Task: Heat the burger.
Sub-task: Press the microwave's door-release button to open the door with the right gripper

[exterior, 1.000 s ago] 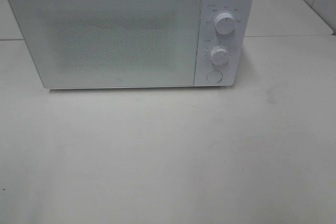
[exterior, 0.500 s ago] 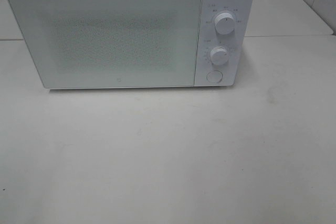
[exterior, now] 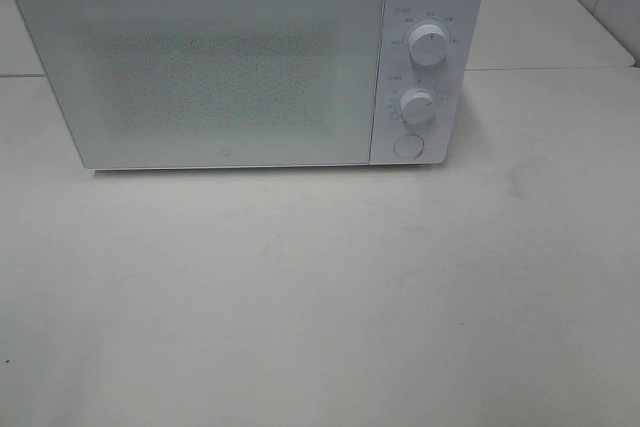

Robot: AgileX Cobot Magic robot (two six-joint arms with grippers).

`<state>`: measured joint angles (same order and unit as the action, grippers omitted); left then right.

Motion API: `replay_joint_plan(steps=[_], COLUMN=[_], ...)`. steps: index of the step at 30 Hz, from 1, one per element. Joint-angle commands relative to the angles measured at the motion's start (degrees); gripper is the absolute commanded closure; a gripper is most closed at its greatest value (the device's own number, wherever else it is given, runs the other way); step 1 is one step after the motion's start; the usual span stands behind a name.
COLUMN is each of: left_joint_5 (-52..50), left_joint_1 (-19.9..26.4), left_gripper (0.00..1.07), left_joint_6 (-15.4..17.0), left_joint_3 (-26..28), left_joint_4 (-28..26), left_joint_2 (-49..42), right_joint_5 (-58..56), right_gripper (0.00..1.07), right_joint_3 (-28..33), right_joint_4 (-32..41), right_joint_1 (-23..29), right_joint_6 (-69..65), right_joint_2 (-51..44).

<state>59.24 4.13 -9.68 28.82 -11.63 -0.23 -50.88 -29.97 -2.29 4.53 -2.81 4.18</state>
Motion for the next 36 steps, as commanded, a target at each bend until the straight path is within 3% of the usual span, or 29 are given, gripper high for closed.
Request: replay_joint_plan(steps=[1, 36], left_joint_5=[-0.11, -0.11], left_joint_1=[-0.17, -0.17], left_gripper=[0.06, 0.06], left_joint_6=[0.06, 0.06], left_joint_3=[-0.23, -0.23], left_joint_4=[-0.40, -0.40], left_joint_2=[-1.38, -1.38], right_joint_5=[9.22, 52.02], right_gripper=[0.37, 0.37], right_joint_3=[-0.34, -0.34], right_joint_4=[0.52, 1.09], right_joint_1=[-0.52, -0.52], right_joint_6=[-0.17, -0.23], right_joint_2=[4.13, 43.83])
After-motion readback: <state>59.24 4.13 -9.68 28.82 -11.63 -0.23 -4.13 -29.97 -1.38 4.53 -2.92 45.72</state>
